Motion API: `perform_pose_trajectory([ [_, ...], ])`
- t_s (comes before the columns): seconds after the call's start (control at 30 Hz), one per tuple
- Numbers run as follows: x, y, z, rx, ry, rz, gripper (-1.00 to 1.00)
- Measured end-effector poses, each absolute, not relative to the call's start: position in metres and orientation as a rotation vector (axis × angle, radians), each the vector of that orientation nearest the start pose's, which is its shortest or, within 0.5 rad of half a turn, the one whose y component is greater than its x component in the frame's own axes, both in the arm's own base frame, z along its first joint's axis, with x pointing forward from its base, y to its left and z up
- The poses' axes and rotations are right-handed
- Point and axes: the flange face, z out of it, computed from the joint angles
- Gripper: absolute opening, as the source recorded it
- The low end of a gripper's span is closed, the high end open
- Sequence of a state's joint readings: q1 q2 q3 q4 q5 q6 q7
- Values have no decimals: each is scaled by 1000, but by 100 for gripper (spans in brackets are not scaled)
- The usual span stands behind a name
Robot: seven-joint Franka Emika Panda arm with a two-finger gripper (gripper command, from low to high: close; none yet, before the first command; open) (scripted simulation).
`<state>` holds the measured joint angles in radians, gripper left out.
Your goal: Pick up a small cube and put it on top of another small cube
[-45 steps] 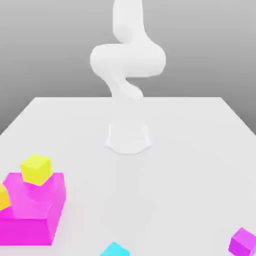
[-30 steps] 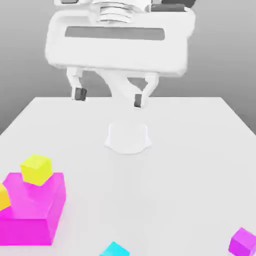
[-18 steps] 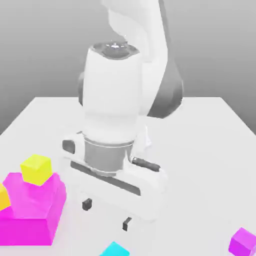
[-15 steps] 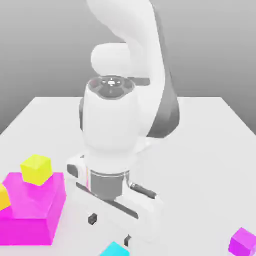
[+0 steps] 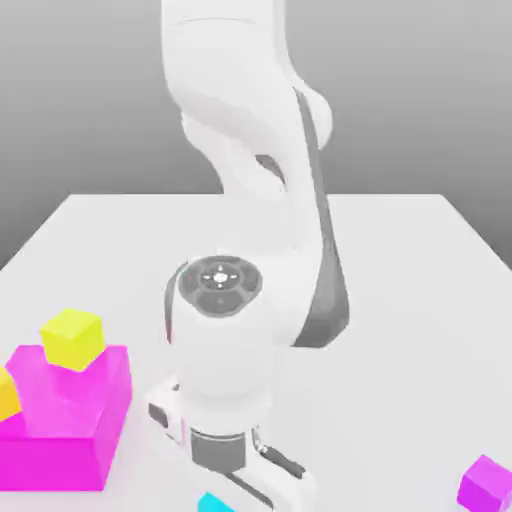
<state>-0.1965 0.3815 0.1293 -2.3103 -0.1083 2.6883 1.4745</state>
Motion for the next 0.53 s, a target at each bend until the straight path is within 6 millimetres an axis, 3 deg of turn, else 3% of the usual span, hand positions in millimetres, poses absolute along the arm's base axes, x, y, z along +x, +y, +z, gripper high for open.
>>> perform_pose_trajectory([
  [0.17, 507, -148, 242, -2009, 2451, -20, -100],
  [0.3, 463, -249, 294, -1610, 2714, -12, -100],
  [0.37, 438, -297, 292, -1403, 2813, -4, -100],
  [0.4, 433, -305, 280, -1363, 2830, -2, -100],
  [0.43, 430, -308, 273, -1343, 2838, -1, 100],
  [0.53, 430, -308, 273, -1343, 2838, -1, 100],
])
